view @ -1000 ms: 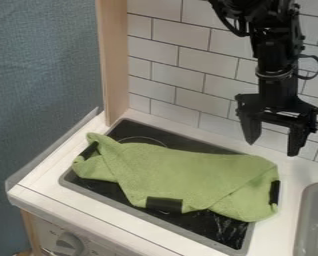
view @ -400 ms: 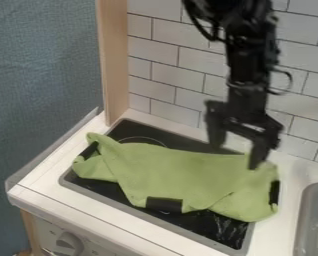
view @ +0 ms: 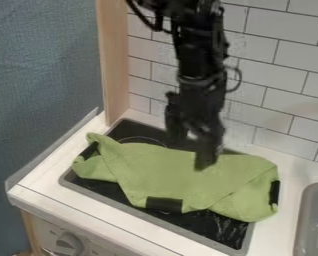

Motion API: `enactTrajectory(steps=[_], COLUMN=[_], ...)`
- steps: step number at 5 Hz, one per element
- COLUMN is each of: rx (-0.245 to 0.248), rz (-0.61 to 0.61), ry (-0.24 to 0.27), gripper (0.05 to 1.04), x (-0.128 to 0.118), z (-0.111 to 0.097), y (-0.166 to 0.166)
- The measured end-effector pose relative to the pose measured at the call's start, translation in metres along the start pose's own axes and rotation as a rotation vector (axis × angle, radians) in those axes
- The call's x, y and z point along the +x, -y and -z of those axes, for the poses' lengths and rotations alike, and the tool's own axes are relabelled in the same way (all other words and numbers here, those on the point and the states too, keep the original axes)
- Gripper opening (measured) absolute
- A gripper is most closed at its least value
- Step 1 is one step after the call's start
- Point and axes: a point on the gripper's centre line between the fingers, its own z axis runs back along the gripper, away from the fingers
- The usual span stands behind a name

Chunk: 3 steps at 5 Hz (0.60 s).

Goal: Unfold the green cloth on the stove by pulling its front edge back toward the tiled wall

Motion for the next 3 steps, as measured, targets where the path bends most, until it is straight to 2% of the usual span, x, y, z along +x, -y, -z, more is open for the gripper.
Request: enactTrajectory(steps=[1,2,3], rx=[-0.017,-0.014,0.002], rz=[0.121,0.173,0.192], ry=[-0.026,-0.093,-0.115], gripper=[0.999,1.0,0.999], x=[-0.022,-0.04,-0.04], z=[0.005,0.013,0.019], y=[-0.002,0.001,0.002])
